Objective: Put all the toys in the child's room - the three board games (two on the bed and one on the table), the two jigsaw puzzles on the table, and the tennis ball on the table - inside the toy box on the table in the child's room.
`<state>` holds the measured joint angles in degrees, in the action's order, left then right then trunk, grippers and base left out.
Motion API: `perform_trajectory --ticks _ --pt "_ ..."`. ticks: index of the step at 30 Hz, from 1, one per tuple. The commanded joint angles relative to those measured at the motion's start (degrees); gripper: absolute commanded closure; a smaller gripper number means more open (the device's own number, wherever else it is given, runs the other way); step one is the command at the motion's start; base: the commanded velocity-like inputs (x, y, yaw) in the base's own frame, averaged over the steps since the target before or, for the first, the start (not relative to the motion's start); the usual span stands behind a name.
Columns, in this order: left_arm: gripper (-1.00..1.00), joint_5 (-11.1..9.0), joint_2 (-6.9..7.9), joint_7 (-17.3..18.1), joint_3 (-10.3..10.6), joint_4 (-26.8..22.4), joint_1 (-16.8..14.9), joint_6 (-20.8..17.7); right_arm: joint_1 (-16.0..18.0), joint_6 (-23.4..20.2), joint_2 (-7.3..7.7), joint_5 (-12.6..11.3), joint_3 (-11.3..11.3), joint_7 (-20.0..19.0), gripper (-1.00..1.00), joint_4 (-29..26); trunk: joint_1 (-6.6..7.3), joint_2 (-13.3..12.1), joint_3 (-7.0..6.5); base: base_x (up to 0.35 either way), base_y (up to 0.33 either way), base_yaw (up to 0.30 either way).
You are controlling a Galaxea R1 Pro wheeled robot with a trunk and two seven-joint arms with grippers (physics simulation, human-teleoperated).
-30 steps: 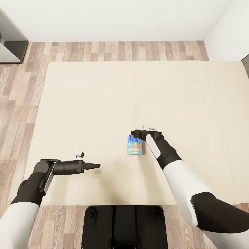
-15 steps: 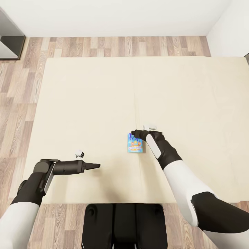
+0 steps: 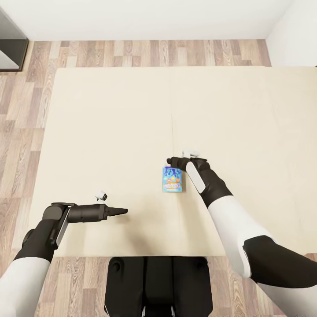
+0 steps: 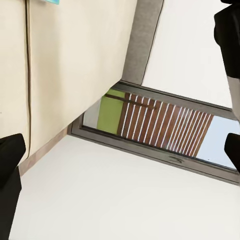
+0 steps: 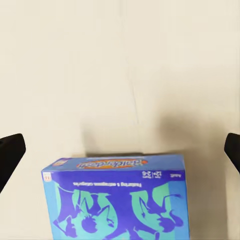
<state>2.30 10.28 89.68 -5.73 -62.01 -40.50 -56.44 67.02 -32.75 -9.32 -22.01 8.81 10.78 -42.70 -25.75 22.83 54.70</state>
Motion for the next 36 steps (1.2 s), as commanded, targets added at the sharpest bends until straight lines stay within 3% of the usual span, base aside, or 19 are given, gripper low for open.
perform_trajectory --ticks 1,10,36 --pt "-1.00 0.2 0.00 0.3 0.0 0.0 0.0 -0.6 0.2 -0.9 -0.03 -0.6 0.2 0.6 -1.00 -0.1 -0.03 0.1 0.16 0.000 0.000 0.000" --pt "-1.00 0.2 0.00 0.3 -0.1 0.0 0.0 -0.6 1.3 -2.6 -0.05 -0.6 0.2 1.7 -1.00 -0.1 -0.03 0.1 1.00 0.000 0.000 0.000" --pt "-1.00 0.2 0.00 0.3 -0.2 0.0 0.0 -0.6 1.5 -2.4 0.00 -0.8 0.3 1.9 -1.00 0.4 -0.03 0.1 3.44 0.000 0.000 0.000"
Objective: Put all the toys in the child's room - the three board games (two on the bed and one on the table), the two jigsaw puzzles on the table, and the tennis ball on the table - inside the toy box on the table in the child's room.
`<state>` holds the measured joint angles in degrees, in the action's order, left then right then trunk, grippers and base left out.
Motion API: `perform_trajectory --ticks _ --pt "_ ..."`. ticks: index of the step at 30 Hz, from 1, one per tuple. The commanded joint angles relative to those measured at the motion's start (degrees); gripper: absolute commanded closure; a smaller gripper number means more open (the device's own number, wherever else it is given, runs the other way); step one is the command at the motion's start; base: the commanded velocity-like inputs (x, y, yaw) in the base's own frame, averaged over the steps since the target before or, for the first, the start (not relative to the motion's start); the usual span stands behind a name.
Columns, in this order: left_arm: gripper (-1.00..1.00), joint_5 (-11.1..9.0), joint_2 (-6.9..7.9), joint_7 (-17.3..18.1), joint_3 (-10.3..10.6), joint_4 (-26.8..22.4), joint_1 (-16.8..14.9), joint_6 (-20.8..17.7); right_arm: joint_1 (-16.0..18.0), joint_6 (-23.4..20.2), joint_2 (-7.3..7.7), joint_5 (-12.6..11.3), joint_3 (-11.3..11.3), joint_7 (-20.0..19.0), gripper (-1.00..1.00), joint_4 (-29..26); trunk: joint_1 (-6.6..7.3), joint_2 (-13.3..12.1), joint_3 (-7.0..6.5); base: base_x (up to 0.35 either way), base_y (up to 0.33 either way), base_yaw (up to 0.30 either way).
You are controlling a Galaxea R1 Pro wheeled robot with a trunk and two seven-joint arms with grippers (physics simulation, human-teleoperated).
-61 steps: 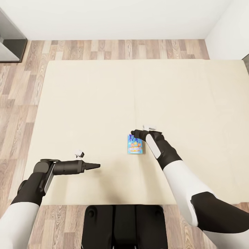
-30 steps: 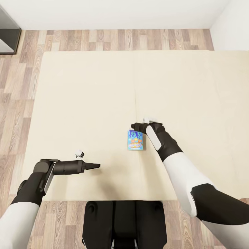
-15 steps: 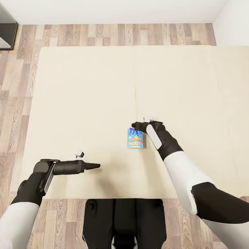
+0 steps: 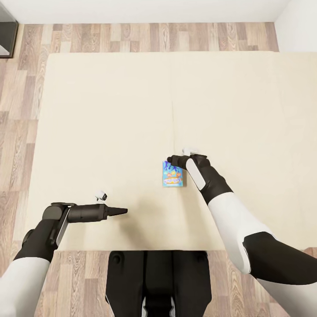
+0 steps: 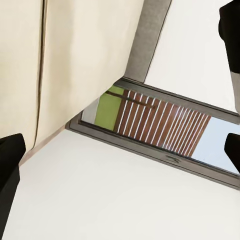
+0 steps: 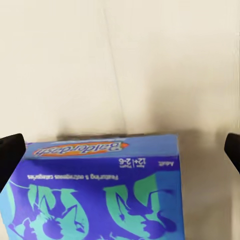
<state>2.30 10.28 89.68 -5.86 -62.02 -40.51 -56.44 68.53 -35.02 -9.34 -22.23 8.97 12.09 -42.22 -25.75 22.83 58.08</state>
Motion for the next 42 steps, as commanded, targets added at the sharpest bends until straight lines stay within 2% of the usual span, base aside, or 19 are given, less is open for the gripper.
perform_trajectory --ticks 1,18,28,35,42 --pt "-1.00 0.2 0.00 0.3 0.0 0.0 0.0 -0.6 0.0 -0.1 0.01 -0.6 0.2 0.5 -1.00 -0.1 -0.03 0.1 0.15 0.000 0.000 0.000" --pt "-1.00 0.3 0.00 0.3 0.0 0.1 0.0 -0.6 0.0 -0.1 -0.11 -0.5 0.2 0.6 -1.00 -0.1 -0.03 0.1 1.74 0.000 0.000 0.000" --pt "-1.00 0.3 0.00 0.3 -0.1 0.1 0.0 -0.6 -0.1 -0.4 -0.16 -0.4 0.3 0.8 -1.00 -0.1 -0.03 0.1 2.06 0.000 0.000 0.000" --pt "-1.00 0.3 0.00 0.3 0.0 0.1 0.0 -0.6 0.0 -1.0 -0.35 -0.6 0.2 3.2 -1.00 0.2 -0.03 0.1 2.08 0.000 0.000 0.000" --pt "-1.00 0.3 0.00 0.3 0.0 0.1 0.0 -0.6 0.0 -6.2 -0.65 -0.8 0.2 6.7 -1.00 -0.1 -0.03 0.1 2.08 0.000 0.000 0.000"
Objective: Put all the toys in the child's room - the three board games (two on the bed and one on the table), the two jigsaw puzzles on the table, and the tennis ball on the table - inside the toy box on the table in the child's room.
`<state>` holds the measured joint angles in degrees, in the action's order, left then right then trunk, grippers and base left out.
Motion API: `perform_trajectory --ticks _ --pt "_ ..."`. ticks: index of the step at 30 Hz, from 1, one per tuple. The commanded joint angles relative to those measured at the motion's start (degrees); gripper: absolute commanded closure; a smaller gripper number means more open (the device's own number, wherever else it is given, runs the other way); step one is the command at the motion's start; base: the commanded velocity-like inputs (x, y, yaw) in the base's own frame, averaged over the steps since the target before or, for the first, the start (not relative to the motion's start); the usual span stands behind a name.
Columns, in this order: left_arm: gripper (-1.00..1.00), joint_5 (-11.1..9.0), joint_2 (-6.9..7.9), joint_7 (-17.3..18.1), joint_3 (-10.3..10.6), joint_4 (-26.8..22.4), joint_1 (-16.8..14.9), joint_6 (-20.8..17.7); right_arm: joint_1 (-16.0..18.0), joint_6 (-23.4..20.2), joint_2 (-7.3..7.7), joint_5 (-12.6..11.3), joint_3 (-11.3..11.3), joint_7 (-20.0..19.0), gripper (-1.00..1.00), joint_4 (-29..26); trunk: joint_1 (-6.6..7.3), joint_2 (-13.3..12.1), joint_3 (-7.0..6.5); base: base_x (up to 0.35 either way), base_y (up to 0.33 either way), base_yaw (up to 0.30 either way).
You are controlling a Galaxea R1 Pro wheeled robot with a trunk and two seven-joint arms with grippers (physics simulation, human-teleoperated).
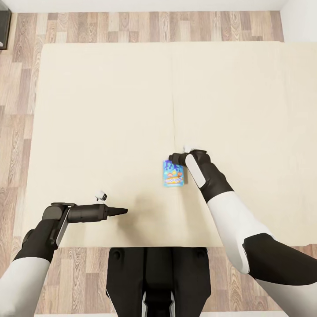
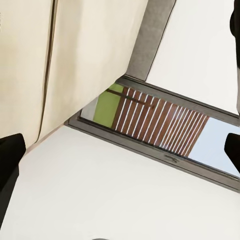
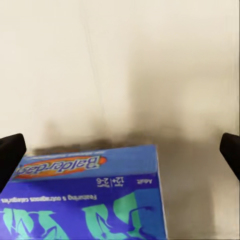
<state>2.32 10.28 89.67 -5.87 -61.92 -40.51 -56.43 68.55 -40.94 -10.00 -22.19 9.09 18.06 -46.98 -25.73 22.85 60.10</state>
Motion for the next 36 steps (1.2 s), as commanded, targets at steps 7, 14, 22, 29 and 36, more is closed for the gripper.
perform_trajectory --ticks 7,14,22,29,36 --pt "-1.00 0.2 0.01 0.3 0.0 0.0 0.0 -0.6 0.1 -4.1 0.00 -1.2 0.1 3.9 -1.00 4.5 -0.05 0.1 0.06 0.000 0.000 0.000" --pt "-1.00 0.3 0.01 0.3 0.0 0.0 0.0 -0.6 0.1 -7.4 0.00 -1.4 0.1 4.4 -1.00 4.4 -0.05 0.1 0.06 0.000 0.000 0.000" --pt "-1.00 0.3 -0.01 0.3 0.0 0.0 0.0 -0.6 0.2 -10.7 0.00 -1.5 0.0 4.4 -1.00 4.4 -0.05 0.1 0.06 0.000 0.000 0.000" --pt "-1.00 0.3 -0.02 0.3 0.1 0.0 0.0 -0.6 0.1 -12.8 0.00 -1.6 -0.2 4.3 -1.00 4.4 -0.05 0.1 0.06 0.000 0.000 0.000" --pt "-1.00 0.3 -0.01 0.3 0.1 0.0 0.0 -0.6 0.1 -13.1 0.00 -1.6 -0.3 4.2 -1.00 4.3 -0.05 0.1 0.06 0.000 0.000 0.000"
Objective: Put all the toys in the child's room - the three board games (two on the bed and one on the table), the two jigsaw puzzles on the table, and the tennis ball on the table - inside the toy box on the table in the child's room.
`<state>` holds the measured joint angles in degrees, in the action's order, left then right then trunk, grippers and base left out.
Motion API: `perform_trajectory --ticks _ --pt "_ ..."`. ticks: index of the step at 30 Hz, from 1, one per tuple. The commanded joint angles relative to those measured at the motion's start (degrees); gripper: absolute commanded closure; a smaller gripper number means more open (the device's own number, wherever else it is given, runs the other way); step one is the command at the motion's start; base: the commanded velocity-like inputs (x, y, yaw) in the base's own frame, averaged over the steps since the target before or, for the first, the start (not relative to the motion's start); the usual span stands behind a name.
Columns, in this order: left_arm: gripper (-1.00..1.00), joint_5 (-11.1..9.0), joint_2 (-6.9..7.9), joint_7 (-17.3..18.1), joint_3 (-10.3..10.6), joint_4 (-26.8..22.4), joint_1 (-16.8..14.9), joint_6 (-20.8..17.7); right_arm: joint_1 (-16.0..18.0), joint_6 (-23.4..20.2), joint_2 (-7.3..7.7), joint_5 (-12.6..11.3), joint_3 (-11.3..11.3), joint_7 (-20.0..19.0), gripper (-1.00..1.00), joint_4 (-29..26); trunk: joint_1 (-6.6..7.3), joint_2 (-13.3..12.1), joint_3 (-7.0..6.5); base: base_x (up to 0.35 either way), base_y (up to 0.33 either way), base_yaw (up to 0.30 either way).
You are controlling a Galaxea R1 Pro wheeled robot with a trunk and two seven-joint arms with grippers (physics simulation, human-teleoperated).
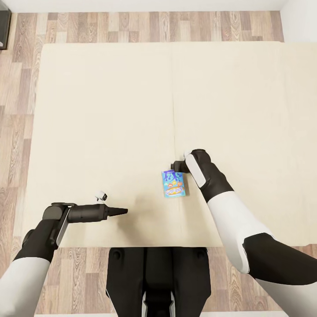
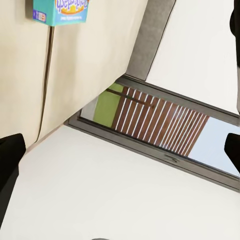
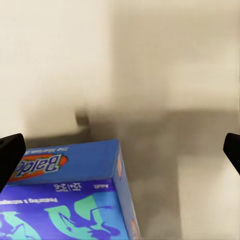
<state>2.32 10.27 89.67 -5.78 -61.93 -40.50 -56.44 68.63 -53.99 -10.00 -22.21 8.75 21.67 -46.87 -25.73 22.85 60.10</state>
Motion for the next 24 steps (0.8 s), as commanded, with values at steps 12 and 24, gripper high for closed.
perform_trajectory --ticks 12,24 --pt "-1.00 0.0 0.66 0.3 -0.5 0.2 0.0 -0.5 -3.0 -3.3 0.00 4.7 0.6 -3.2 -1.00 -2.3 -0.05 0.1 0.05 0.000 0.000 0.000" --pt "-1.00 0.0 0.87 0.3 -0.3 0.2 0.0 -0.5 -5.0 -5.8 0.00 9.5 0.7 -4.8 -1.00 -4.8 -0.05 0.1 -0.18 0.000 0.000 0.000"
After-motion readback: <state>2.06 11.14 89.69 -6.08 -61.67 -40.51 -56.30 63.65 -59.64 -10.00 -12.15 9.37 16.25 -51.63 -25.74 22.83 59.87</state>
